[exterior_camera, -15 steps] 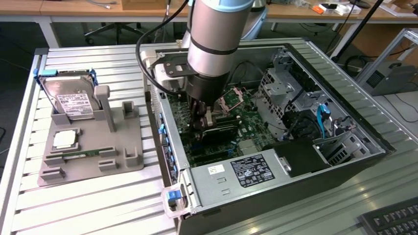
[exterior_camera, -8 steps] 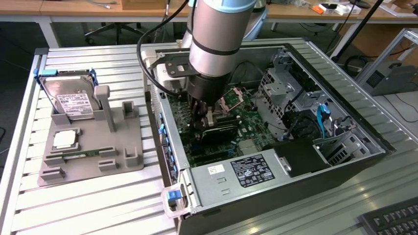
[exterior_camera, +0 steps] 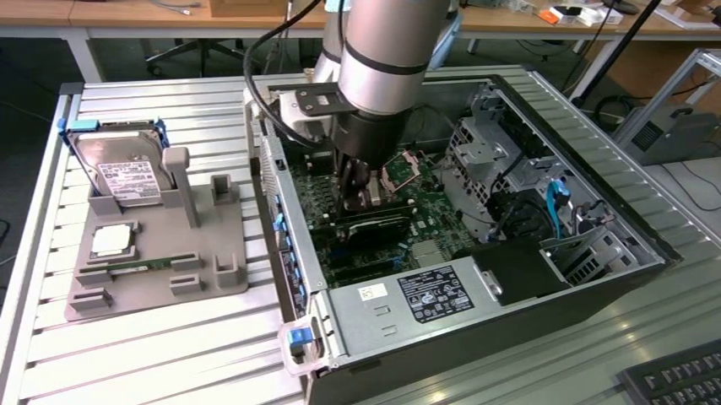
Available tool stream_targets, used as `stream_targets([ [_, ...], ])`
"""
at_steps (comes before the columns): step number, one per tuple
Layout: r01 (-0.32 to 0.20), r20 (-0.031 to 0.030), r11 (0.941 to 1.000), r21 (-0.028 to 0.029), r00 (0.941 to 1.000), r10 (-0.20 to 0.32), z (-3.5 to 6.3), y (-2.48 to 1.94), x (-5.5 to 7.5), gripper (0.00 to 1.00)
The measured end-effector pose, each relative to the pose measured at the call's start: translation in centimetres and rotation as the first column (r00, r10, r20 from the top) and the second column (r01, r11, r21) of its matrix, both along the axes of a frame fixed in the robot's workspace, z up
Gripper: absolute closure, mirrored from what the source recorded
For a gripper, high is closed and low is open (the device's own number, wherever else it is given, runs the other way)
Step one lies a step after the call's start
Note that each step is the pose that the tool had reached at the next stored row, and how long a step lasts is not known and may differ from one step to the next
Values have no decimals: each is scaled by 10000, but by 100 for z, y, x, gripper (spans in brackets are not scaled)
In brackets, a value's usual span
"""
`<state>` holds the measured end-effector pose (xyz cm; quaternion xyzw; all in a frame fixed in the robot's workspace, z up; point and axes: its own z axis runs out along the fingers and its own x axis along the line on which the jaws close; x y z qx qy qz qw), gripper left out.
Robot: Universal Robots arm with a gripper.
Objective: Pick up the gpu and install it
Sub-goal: 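Press down on the gpu until it lock into place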
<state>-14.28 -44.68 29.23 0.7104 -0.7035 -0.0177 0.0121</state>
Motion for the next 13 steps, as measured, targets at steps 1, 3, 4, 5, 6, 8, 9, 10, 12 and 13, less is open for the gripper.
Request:
stream_targets([
  [1, 0, -21, 10000, 7, 10000, 0, 0, -1, 31, 90],
  [3, -1, -117, 10000, 33, 9999, 1, 0, -6, 152, 90],
  [4, 1, -170, 10000, 38, 9999, 0, 0, -8, 218, 90],
  [5, 0, -224, 10000, 41, 9997, 1, 0, -8, 286, 90],
  [6, 1, -340, 9999, 108, 9994, 3, 0, -16, 451, 90],
  [8, 3, -410, 9998, 215, 9992, 6, 0, -20, 601, 90],
  [9, 3, -410, 9998, 214, 9992, 6, 0, -19, 601, 90],
  [10, 2, -410, 9998, 214, 9992, 7, 0, -19, 602, 90],
  [12, 2, -410, 9998, 214, 9992, 7, 0, -19, 602, 90],
  [13, 2, -410, 9998, 215, 9992, 6, 0, -19, 602, 90],
])
